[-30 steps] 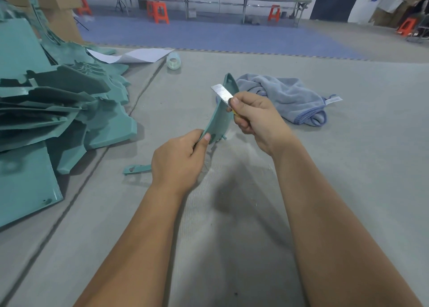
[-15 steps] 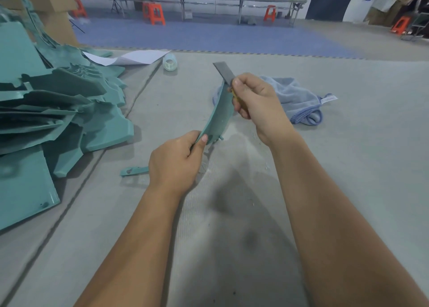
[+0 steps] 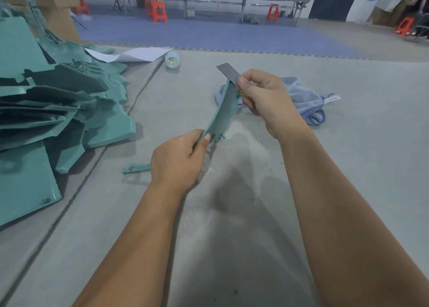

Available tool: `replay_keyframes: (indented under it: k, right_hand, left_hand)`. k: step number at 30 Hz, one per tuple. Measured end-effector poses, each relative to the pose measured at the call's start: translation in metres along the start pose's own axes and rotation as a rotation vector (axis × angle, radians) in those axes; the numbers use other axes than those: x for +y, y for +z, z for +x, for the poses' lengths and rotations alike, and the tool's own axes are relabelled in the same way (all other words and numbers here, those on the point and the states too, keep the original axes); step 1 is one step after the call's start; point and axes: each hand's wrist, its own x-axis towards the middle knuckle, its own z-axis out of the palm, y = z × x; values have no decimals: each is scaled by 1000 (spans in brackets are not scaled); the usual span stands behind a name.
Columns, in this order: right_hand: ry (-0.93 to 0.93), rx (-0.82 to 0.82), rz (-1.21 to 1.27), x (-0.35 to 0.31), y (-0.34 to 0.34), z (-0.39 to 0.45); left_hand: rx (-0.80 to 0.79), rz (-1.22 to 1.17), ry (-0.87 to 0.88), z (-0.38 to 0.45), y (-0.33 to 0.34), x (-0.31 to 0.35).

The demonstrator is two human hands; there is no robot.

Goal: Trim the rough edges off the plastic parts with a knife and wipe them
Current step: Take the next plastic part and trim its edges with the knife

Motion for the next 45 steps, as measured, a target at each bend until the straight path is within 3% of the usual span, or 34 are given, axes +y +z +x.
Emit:
replay_keyframes:
  k: [29,41,45]
  right_hand:
    - [122,-116,152,11,5,-16]
    - [118,-302,99,13,9,-35]
    - [179,-153,284,16,-2,-39]
  left_hand:
    - [-5,-22,-10,1,1,-1]
    - [-15,-12,-6,2,1,-2]
    - [-3,-26,-3,1,1,-2]
